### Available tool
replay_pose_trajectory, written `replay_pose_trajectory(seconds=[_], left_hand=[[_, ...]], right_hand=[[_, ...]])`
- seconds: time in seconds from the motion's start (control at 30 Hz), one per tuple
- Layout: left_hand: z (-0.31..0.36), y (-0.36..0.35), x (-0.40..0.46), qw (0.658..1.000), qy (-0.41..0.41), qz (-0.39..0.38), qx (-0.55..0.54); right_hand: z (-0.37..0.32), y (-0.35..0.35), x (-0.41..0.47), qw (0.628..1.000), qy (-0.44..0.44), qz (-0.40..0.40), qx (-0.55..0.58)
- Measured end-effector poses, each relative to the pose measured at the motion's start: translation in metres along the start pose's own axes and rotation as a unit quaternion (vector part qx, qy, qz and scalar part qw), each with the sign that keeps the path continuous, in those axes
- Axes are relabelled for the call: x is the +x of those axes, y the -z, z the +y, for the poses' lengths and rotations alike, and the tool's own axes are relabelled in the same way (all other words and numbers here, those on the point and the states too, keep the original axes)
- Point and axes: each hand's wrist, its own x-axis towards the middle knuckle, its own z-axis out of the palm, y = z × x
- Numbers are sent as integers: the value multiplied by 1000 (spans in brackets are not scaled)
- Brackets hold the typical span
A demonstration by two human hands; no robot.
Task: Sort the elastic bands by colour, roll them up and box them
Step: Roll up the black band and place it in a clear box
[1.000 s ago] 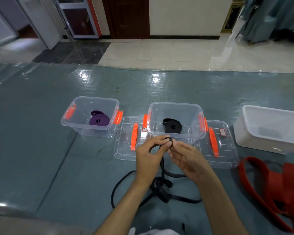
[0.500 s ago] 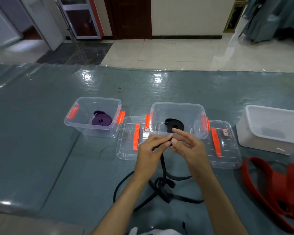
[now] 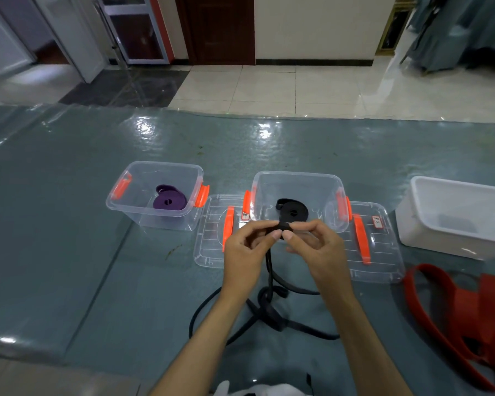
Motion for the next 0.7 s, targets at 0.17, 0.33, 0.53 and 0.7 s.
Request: replay_pose_trajectory(seconds=[0.17, 0.33, 0.53, 0.7], left_hand=[[-3, -5, -4, 999, -8, 41, -26], [-2, 0, 1, 999, -5, 23, -24], [0, -7, 2, 997, -9, 59, -42], [-7, -4, 2, 999, 3, 38, -39]], right_hand=[[-5, 1, 7, 1000, 31, 0, -4], [-2, -4, -1, 998, 4, -7, 68], [-4, -4, 4, 999, 21, 27, -18], [-2, -5, 2, 997, 52, 49, 10]])
